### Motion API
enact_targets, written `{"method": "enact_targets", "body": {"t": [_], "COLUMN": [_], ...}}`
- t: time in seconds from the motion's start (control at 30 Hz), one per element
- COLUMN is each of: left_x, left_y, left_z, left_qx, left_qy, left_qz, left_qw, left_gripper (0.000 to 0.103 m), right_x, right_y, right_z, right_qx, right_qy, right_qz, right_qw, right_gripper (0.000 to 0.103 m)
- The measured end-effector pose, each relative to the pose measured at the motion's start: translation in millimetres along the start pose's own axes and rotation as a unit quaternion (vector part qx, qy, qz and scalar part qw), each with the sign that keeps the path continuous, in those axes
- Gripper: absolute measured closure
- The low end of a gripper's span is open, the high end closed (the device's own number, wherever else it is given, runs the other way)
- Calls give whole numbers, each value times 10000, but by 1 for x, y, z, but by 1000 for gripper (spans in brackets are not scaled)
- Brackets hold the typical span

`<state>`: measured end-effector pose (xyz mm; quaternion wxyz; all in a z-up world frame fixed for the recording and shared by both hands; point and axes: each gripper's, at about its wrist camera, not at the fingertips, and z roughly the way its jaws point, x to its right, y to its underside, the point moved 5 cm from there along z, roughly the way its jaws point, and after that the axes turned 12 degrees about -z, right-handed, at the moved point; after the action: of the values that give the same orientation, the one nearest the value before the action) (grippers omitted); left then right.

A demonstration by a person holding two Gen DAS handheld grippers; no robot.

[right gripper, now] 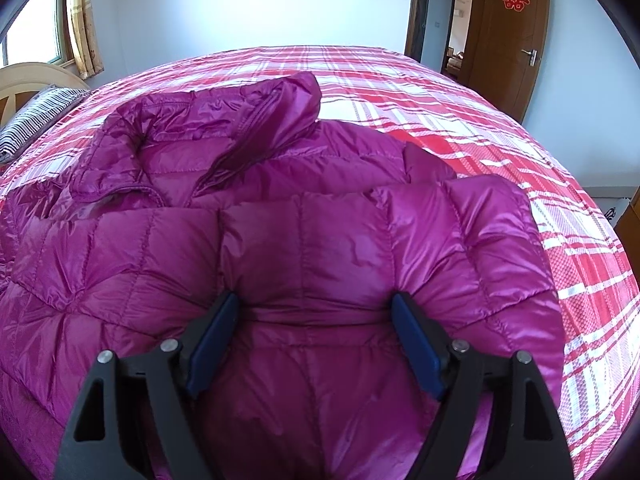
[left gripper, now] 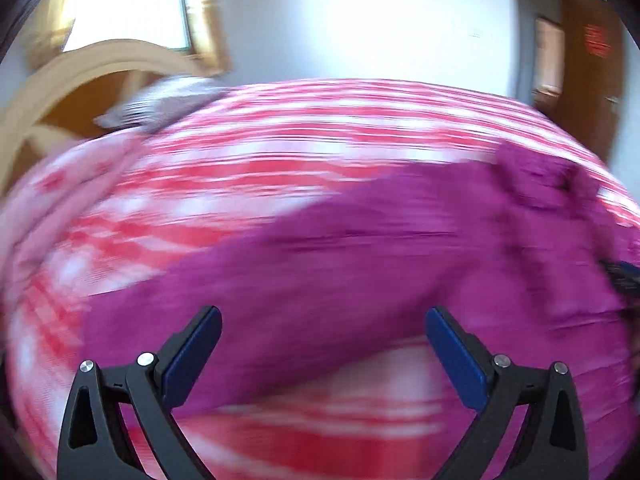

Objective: Fold large clothes
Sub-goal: 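Grasp the sleeve cuff nearest the left tool with the left gripper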

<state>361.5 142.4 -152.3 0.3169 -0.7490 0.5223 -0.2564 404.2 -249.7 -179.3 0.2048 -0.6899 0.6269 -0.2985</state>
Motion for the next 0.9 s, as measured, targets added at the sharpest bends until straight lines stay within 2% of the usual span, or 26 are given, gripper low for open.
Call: {"method": "enact_targets", "body": {"t": [0.1,0.13,0.2,0.3,0.37,0.43,0.47,0.5,0.53,0.63,0.7,0.83,0.9], "left_x": [-82,-105,-138,-169,-176,-170,-163,-159,-154,-149,-145,-135,-129], "left_y": [-4,-2,1,8,12,15,17,21,23,21,16,2,-9], "left_z": [-3,-4,-3,0,7,15,19,26,27,19,7,-21,-30], "left_qx": [67,32,-75,-171,-276,-423,-535,-661,-681,-475,-316,161,332], "left_qy": [-661,-777,-856,-695,-471,-304,-253,-442,-655,-799,-818,-967,-921], "left_qz": [-432,-625,-967,-1496,-1742,-1758,-1693,-1555,-1446,-1273,-1145,-797,-728], "left_qw": [9969,9950,9916,9861,9832,9831,9838,9846,9850,9875,9895,9920,9925], "left_gripper": [1,1,1,1,2,15,31,49,55,70,83,84,86], "right_x": [0,0,0,0,0,0,0,0,0,1,0,1,1], "right_y": [0,0,0,0,0,1,0,0,0,0,1,1,1], "right_z": [-1,-1,-2,-2,-2,-2,-2,-2,-2,-3,-3,-4,-4], "right_qx": [12,18,26,30,31,38,39,39,40,47,49,52,54], "right_qy": [-16,-28,-37,-35,-37,-39,-41,-39,-34,-34,-38,-39,-45], "right_qz": [12,18,21,19,24,27,29,32,30,35,36,42,50], "right_qw": [10000,10000,10000,10000,10000,10000,10000,10000,10000,10000,10000,10000,10000], "right_gripper": [21,21,21,21,21,21,20,20,20,20,20,19,19]}}
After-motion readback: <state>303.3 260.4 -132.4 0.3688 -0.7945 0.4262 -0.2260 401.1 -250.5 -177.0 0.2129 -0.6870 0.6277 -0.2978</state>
